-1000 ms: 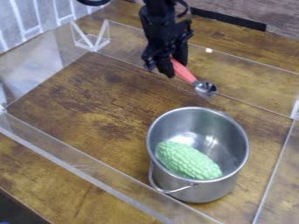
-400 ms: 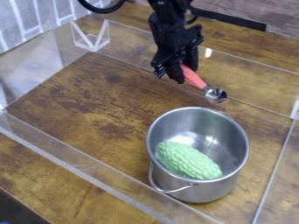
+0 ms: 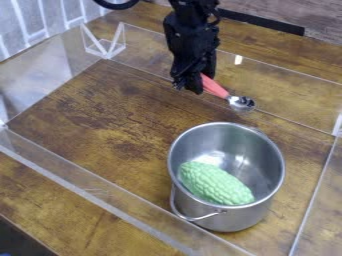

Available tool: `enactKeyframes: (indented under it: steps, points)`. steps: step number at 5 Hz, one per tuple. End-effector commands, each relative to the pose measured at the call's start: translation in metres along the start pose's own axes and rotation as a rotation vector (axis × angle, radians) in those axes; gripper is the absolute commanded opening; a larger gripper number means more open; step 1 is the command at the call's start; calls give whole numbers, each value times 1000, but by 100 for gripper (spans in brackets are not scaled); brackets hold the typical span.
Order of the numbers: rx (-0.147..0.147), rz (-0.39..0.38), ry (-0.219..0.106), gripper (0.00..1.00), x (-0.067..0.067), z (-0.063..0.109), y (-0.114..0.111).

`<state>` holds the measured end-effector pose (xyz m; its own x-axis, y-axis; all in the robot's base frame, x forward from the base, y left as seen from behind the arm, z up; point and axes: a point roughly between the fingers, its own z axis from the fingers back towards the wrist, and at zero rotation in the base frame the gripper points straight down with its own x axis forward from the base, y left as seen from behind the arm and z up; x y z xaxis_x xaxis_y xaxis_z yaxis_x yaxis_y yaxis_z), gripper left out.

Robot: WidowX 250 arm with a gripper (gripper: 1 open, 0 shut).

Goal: Move the orange spoon to the right

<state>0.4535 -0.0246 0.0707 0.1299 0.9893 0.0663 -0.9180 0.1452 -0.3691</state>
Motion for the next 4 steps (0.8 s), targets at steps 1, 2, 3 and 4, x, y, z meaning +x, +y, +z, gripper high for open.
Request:
enactKeyframes:
  steps: [1,2,3,4]
  points:
    - [-148,-40,16,0,1,45,-29]
    - [-147,-52,31,0,8,33,-24]
    - [-143,-18,20,0,18,25,-14]
    - [-144,-25,29,0,22,22,-14]
